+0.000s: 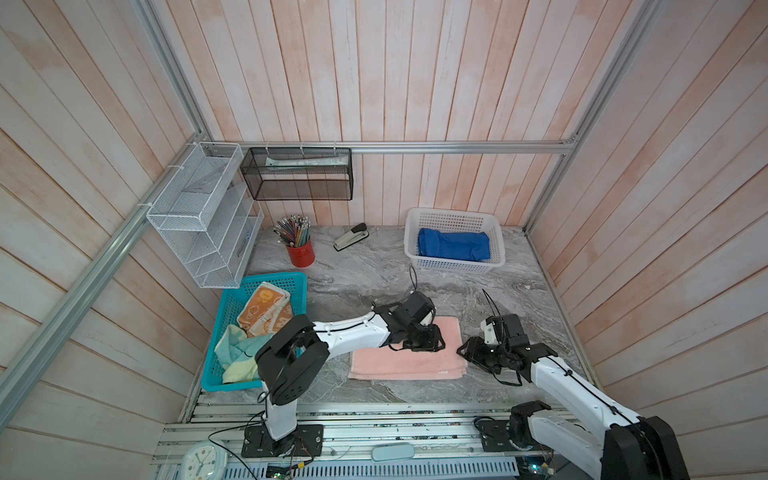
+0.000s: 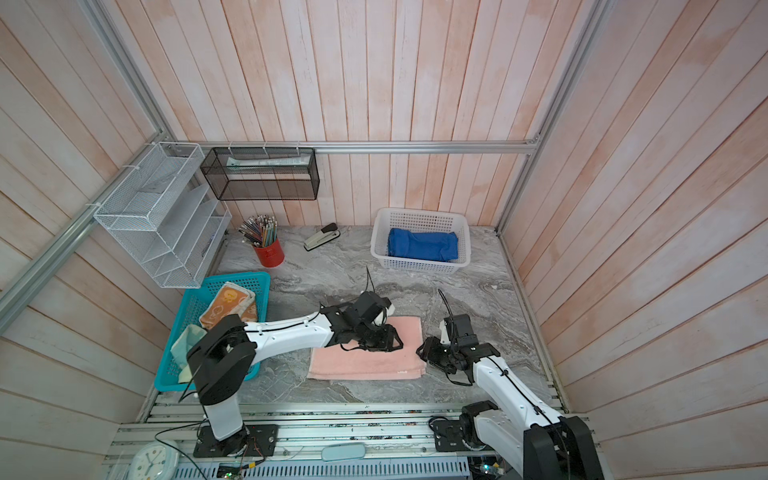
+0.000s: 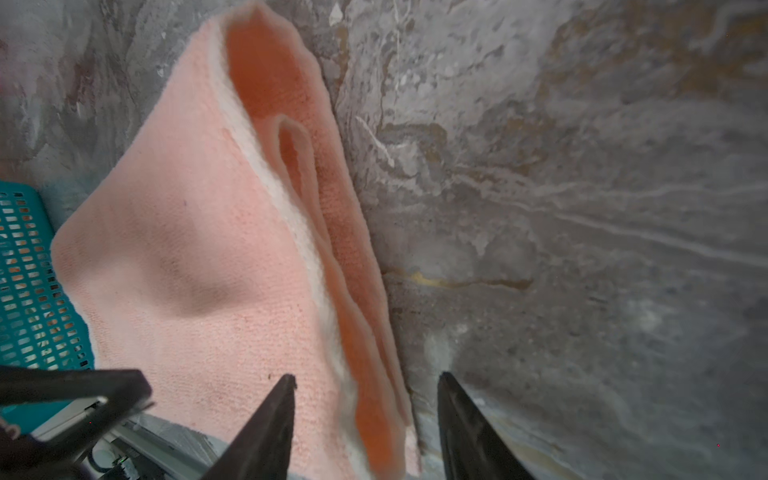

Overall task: Fold and stack the towels
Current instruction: 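Lift the pink towel toward the white basket with the right gripper while the left releases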

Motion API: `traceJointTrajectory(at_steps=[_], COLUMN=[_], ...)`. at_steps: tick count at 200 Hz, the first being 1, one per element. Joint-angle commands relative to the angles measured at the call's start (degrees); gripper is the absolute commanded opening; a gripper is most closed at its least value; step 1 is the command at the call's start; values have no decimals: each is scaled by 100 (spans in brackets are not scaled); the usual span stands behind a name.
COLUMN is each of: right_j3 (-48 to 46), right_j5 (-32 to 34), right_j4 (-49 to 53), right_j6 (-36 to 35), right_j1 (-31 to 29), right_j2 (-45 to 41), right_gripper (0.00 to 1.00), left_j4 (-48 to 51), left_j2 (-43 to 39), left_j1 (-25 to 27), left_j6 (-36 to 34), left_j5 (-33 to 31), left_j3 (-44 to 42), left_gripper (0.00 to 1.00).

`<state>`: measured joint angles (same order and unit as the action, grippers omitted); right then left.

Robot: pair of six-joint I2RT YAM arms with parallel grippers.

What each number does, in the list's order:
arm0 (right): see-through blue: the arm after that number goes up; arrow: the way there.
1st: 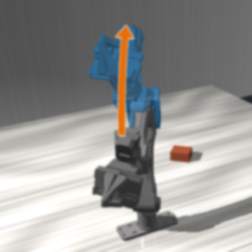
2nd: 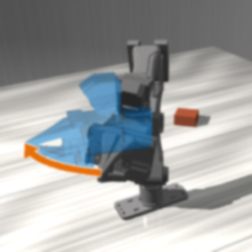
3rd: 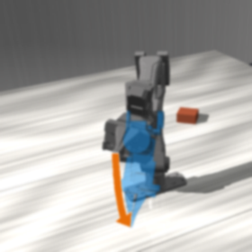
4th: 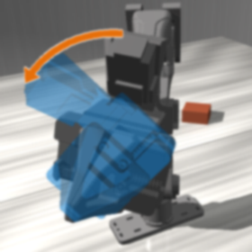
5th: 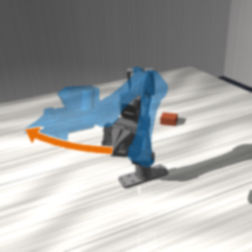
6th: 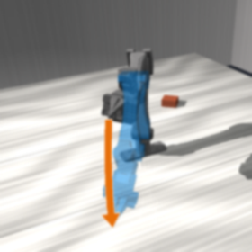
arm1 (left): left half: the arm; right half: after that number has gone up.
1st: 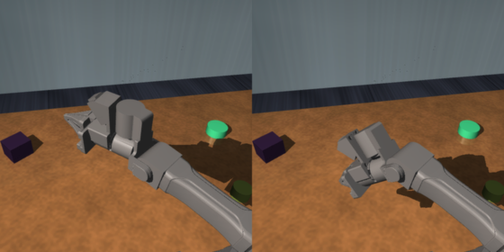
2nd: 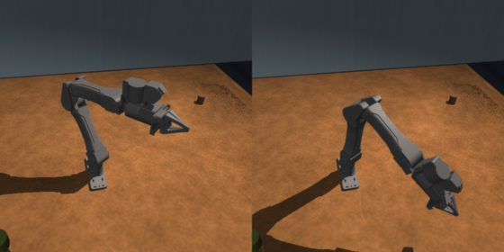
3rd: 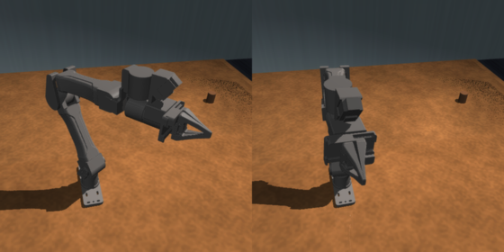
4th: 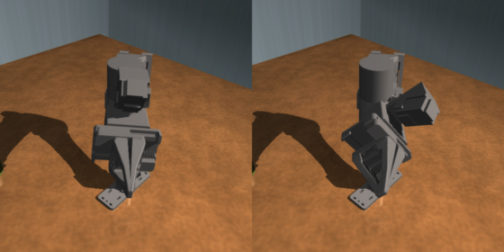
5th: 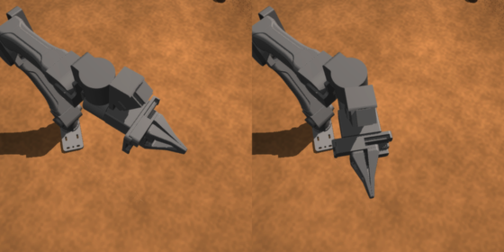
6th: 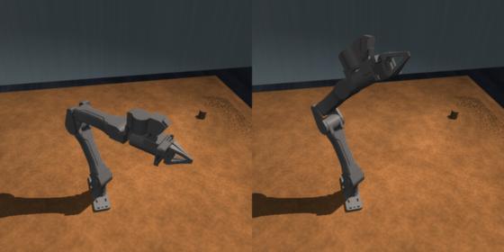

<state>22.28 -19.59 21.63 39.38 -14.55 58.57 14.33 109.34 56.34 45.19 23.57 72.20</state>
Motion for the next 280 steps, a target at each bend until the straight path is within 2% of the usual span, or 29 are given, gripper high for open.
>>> traceJointTrajectory(at_steps=[1, 53, 68, 90, 105, 117, 129, 132, 157, 188, 220, 249, 280], right_j3=[-177, -546, -515, -445, -309, -78, 226, 320, 1119, 2651, 5235, 7554, 9986], right_j5=[-13, -557, -588, -616, -579, -495, -400, -375, -215, 97, 579, 752, 632], right_j4=[-373, -1322, -1439, -1629, -1676, -1546, -1342, -1300, -1000, -543, 552, 1157, 1835], right_j6=[15, 152, 214, 324, 311, 198, 43, 5, -326, -954, -2005, -2408, -2474], right_j1=[4, -166, -370, -618, -727, -796, -862, -877, -966, -1224, -1568, -1449, -1098], right_j2=[158, 704, 841, 1000, 1082, 1151, 1263, 1293, 1672, 2602, 4129, 5324, 6541], right_gripper=[59, 58, 48, 28, 9, 0, 0, 0, 0, 0, 0, 0, 0], left_j4=[-234, -179, -335, -517, -548, -553, -548, -552, -490, -286, -233, -216, -318], left_j2=[437, 769, 679, 489, 351, 203, -12, -68, -652, -1253, -1541, -1569, -1414], left_j1=[138, 109, 75, 2, -50, -109, -114, -298, -628, -1129, -1616, -1914, -2138], left_j6=[165, 225, 307, 368, 359, 346, 341, 337, 265, 67, -136, -294, -413], left_j5=[411, 491, 481, 457, 438, 414, 348, 335, 139, -98, -112, -68, 65], left_j3=[303, 125, -63, -281, -386, -526, -715, -766, -1238, -1647, -1863, -1911, -1964], left_gripper=[42, 40, 38, 36, 34, 33, 33, 33, 33, 33, 33, 33, 33])
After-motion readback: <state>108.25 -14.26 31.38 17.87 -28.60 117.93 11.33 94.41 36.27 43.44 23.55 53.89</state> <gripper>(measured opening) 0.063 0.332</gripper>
